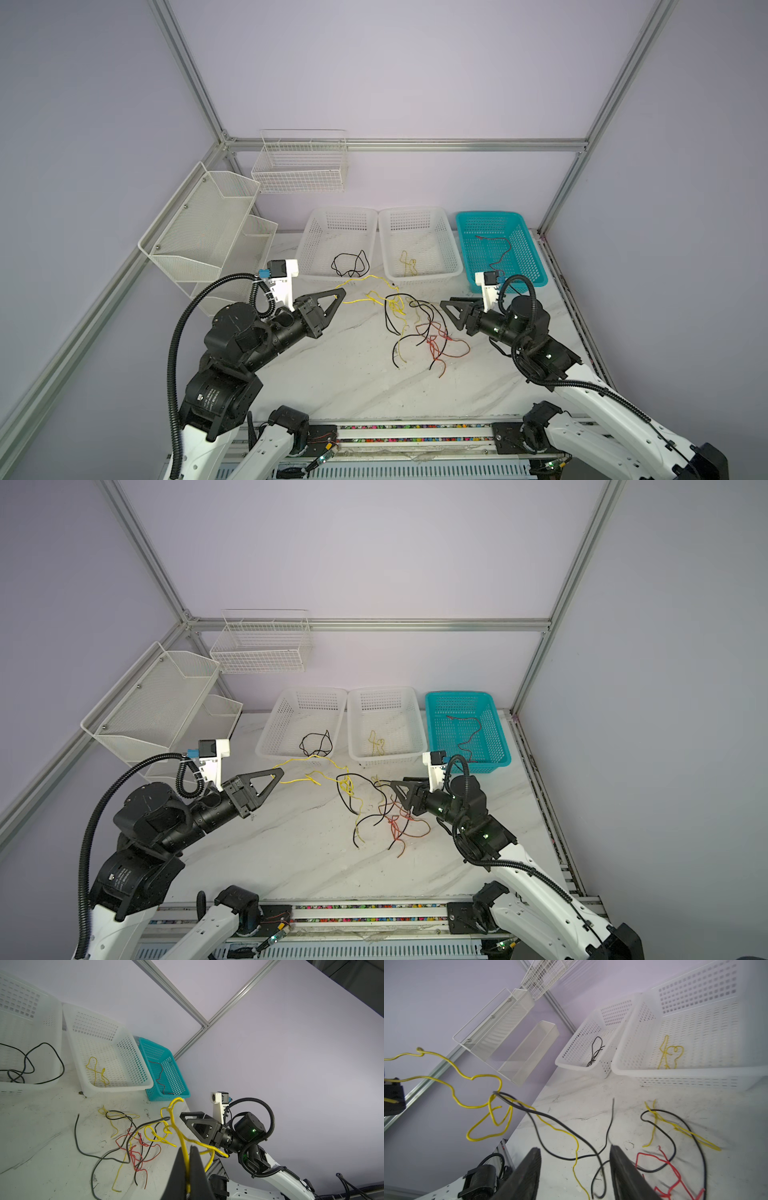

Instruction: Untangle the cables

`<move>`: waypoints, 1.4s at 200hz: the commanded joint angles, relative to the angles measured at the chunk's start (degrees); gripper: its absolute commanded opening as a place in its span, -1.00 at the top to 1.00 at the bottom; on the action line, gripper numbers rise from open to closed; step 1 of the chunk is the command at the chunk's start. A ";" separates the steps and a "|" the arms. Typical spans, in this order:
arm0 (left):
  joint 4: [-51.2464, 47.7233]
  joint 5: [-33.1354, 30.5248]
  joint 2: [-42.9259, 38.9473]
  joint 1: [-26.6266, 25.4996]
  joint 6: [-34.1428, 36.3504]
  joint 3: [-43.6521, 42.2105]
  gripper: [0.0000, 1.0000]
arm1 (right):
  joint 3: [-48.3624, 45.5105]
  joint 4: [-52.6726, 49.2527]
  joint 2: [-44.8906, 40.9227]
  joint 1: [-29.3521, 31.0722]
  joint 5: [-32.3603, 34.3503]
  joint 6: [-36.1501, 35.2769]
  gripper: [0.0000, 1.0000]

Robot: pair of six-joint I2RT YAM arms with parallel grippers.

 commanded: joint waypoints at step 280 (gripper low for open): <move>-10.60 -9.25 2.10 0.24 8.42 -8.49 1.00 | 14.00 -1.11 -2.24 12.85 5.37 -11.65 1.00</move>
